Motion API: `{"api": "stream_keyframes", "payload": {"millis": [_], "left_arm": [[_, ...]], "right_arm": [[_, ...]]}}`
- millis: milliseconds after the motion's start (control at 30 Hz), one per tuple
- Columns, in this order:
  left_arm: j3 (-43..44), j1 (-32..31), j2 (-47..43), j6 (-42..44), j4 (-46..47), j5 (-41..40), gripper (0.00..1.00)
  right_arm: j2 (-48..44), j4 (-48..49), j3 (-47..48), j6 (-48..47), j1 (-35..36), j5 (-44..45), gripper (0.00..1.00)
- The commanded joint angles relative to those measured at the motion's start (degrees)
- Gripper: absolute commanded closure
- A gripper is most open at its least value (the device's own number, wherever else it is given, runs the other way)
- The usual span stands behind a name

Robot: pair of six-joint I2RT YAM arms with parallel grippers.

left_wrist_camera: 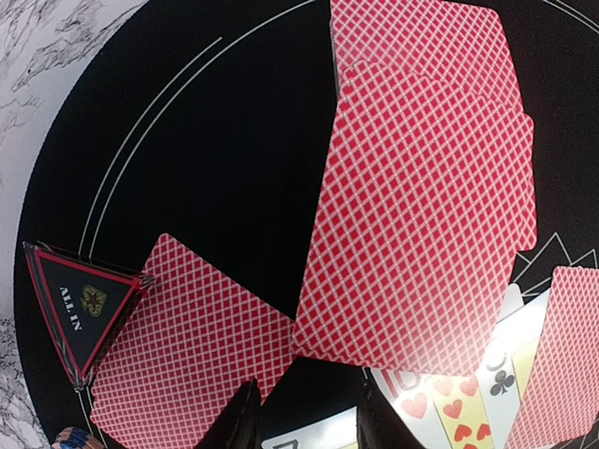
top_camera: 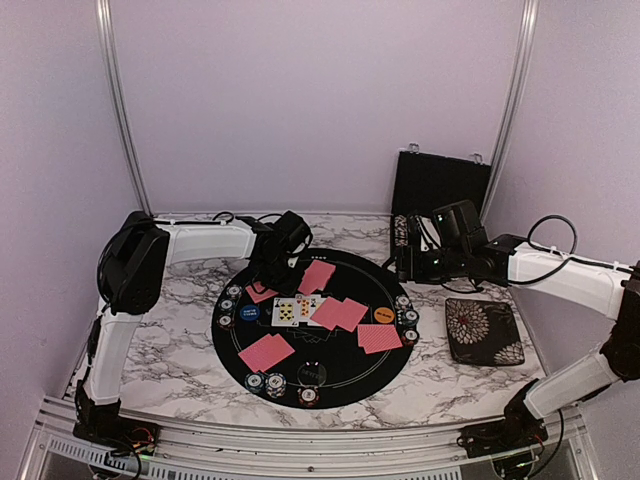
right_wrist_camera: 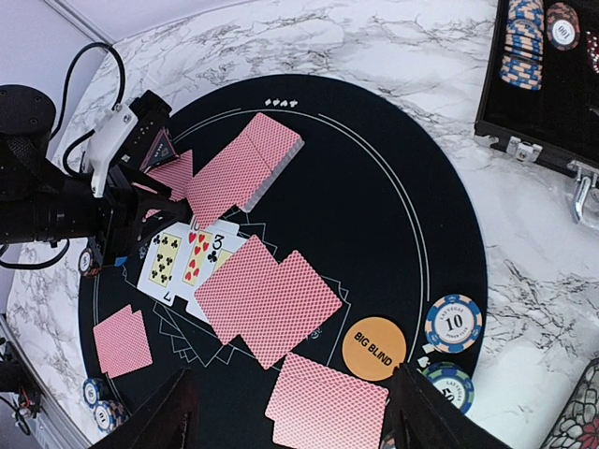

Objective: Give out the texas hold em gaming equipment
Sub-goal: Adjust the poker card in the face-down deck piles.

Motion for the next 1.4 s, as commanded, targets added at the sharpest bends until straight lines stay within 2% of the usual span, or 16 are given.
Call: {"api": "stream_keyframes", "payload": {"millis": [0,1367], "left_arm": [[0.01,0.22,1.77,0.63,0.68,0.22,0.64],[8.13,0.14,8.07,1.55,0.15,2.25,0.64]], "right_arm": [[0.25,1.23,0.17,0.51,0.68,-0.51,0.32],[0.99,1.06,0.35,0.45,0.71,-0.37,0.32]]}}
